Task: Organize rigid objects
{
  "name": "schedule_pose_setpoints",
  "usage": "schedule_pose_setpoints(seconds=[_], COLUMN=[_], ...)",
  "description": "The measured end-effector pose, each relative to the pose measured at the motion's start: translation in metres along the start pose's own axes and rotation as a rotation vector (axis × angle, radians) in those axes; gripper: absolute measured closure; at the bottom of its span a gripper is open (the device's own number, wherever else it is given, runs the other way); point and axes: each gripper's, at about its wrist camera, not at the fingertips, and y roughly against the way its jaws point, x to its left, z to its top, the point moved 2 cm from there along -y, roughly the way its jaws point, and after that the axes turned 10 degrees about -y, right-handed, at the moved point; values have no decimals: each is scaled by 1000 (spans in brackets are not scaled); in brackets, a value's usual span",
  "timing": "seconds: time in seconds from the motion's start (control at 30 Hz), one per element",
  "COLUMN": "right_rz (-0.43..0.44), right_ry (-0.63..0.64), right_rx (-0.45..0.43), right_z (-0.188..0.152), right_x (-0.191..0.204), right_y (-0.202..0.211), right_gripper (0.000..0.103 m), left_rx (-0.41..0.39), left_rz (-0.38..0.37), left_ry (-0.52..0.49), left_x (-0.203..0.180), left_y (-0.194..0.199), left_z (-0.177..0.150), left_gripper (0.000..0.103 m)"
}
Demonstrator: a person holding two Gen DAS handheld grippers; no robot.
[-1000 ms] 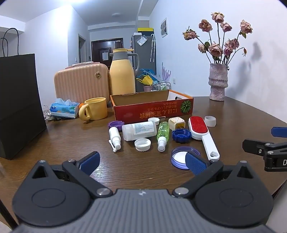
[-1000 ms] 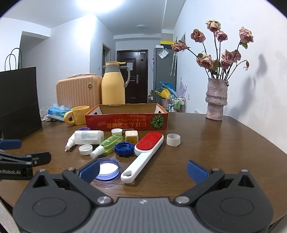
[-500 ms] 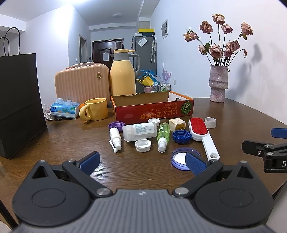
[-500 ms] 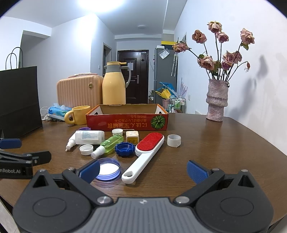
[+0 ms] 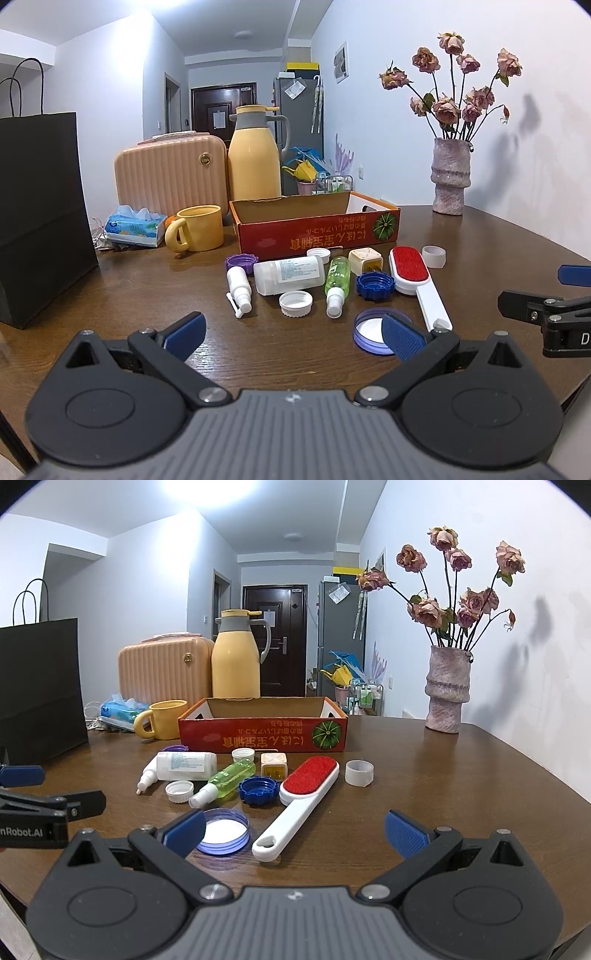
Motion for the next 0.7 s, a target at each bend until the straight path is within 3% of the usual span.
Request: schedule_pose_setpoints(seconds=[0.7], right_rz=[1], right_ry=[6], right_rx=[-15], right_z=[3], right_x=[2], right_y=[4], right_gripper=[0], left_rx=[-25], left_rz=[7], left_ry=[9], left_x=[1], left_y=[5], left_z=[0], left_gripper=[0])
